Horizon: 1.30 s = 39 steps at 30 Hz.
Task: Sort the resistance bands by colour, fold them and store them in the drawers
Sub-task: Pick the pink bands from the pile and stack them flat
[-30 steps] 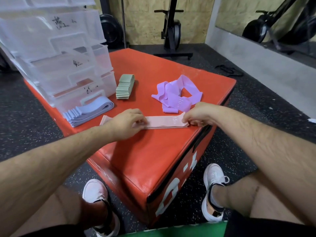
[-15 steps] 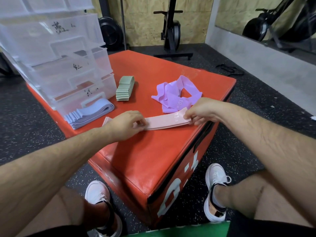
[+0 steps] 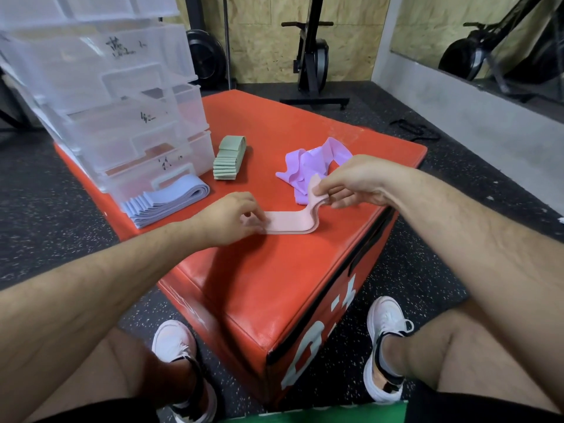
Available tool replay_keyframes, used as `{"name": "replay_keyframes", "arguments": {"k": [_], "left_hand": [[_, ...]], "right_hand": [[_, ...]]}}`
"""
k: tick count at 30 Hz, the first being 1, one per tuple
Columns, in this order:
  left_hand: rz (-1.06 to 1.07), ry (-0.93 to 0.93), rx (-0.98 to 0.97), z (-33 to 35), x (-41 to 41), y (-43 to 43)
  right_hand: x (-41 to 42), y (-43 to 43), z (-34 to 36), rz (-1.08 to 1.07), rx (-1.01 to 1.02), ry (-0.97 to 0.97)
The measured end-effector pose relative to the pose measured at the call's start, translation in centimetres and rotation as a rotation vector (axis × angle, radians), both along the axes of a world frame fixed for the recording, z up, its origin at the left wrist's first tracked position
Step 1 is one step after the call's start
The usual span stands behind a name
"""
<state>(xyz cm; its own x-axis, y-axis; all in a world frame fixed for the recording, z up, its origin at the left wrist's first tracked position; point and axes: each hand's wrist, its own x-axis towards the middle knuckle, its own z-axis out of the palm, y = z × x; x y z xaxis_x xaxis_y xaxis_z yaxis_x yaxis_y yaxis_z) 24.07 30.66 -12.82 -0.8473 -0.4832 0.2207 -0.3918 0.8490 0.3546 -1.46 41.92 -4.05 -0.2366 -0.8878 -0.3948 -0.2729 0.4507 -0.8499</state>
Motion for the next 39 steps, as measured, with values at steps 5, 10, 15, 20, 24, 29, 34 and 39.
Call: {"name": "replay_keyframes", "arguments": {"k": [5, 10, 15, 20, 24, 29, 34, 39], "left_hand": [[0.239, -0.03, -0.083, 0.3, 3.4, -1.5], [0.293, -0.07, 0.1, 0.2, 5.7, -2.0], [0.313, 0.025, 0.217, 0.3, 6.6, -1.6], [0.338, 0.111, 0.331, 0.3, 7.3, -1.5], [0.343, 0.117, 0.268, 0.6, 7.2, -1.8], [0.258, 0.037, 0.079, -0.4, 6.5, -2.8], [0.258, -0.052, -0.023, -0.4, 5.9, -2.9], [0.308, -0.134, -0.061, 0.1, 4.9, -2.6]], "right_hand": [[4.3, -2.3, -0.1, 0.055, -0.002, 0.067], [8.5, -4.6, -0.6, 0.09, 0.01, 0.064], [12.1, -7.4, -2.1, 0.104, 0.014, 0.1], [15.0, -9.3, -3.9, 0.159, 0.076, 0.156], [15.8, -9.1, -4.0, 0.31, 0.263, 0.331], [15.0, -7.9, -3.7, 0.398, 0.061, 0.502], [12.3, -6.7, -2.4, 0.395, -0.043, 0.736], [9.7, -5.2, -2.4, 0.332, 0.223, 0.843]]}}
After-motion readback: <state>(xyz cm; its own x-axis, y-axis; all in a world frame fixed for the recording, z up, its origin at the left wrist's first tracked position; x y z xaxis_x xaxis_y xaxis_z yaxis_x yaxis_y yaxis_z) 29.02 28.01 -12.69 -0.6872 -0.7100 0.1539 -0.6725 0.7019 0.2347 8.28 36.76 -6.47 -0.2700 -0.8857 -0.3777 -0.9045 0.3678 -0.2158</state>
